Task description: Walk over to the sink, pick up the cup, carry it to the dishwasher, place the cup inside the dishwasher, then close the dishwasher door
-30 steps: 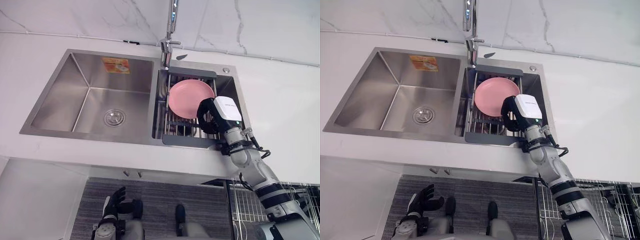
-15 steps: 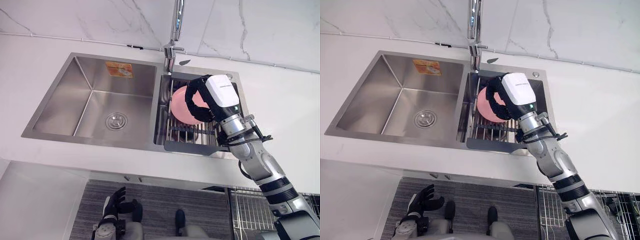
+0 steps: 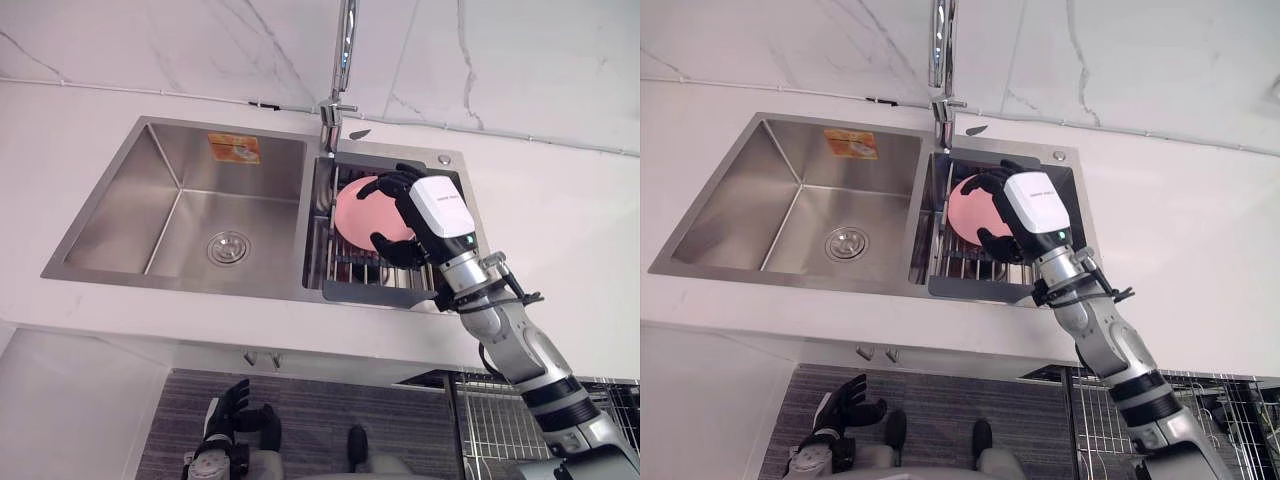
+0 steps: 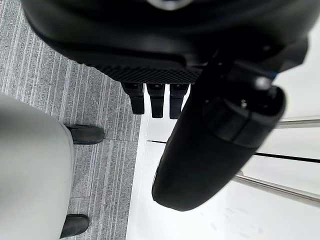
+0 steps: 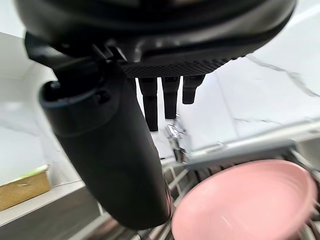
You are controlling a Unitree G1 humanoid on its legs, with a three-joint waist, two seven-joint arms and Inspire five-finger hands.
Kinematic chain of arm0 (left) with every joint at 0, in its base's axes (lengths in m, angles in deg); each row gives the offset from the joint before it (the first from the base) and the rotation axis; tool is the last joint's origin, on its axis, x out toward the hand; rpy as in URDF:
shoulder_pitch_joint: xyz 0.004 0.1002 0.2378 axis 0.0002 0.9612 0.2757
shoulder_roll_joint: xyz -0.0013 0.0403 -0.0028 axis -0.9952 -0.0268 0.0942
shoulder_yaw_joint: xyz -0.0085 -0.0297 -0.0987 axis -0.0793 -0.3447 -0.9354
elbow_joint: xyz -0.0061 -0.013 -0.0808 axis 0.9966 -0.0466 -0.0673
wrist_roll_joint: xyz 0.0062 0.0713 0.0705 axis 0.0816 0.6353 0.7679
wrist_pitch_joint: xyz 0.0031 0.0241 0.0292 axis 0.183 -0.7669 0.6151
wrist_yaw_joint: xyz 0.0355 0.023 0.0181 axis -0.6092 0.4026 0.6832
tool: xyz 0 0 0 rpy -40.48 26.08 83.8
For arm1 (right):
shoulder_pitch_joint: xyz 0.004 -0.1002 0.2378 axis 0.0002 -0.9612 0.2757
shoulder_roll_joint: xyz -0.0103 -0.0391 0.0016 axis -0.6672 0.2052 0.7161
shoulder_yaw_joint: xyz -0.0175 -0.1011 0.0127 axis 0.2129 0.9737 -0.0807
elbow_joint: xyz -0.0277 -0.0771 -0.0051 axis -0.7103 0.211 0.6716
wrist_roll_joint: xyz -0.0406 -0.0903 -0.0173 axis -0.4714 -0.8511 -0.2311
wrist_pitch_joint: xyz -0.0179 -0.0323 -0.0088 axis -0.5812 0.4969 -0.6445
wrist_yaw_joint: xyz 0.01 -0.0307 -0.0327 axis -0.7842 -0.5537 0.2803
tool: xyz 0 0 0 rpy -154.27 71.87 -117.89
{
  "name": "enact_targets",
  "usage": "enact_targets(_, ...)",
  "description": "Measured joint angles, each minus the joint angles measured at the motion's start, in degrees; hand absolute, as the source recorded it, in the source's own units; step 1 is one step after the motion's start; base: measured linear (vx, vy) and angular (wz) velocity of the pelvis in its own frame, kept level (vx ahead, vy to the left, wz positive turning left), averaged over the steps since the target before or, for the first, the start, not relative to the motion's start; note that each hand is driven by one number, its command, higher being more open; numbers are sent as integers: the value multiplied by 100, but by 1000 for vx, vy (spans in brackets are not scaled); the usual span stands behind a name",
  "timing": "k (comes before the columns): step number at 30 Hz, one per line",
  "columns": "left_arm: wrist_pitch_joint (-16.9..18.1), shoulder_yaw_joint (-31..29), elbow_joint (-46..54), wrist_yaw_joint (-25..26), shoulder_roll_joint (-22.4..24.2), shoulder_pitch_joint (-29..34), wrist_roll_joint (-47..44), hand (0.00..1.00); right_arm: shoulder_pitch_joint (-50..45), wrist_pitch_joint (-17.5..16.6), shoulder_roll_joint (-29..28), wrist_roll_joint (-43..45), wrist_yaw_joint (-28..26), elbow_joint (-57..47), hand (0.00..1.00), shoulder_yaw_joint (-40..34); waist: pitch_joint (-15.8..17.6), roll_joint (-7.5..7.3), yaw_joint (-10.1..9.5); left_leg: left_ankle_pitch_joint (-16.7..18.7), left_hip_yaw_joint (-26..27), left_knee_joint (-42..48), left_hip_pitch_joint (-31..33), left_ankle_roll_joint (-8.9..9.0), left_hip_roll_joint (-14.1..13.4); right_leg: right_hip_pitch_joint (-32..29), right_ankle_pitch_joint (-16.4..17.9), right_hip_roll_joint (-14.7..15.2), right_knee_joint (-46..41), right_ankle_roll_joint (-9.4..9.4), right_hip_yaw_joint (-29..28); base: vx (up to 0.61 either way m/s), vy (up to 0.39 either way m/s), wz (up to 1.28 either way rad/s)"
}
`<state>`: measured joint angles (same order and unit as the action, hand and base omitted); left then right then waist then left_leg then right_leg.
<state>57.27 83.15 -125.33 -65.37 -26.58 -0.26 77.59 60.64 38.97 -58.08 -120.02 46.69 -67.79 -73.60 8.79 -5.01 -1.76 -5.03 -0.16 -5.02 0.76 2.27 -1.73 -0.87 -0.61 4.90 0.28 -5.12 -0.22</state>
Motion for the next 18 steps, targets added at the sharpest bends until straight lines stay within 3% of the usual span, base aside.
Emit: enact_targets(18, -4, 58, -194, -4, 7, 0, 20, 90, -234, 48, -38, 0, -11, 238, 90, -250, -158, 109, 92, -1, 11, 0, -10, 1, 1, 7, 2, 7, 8, 0, -1, -6, -1, 0)
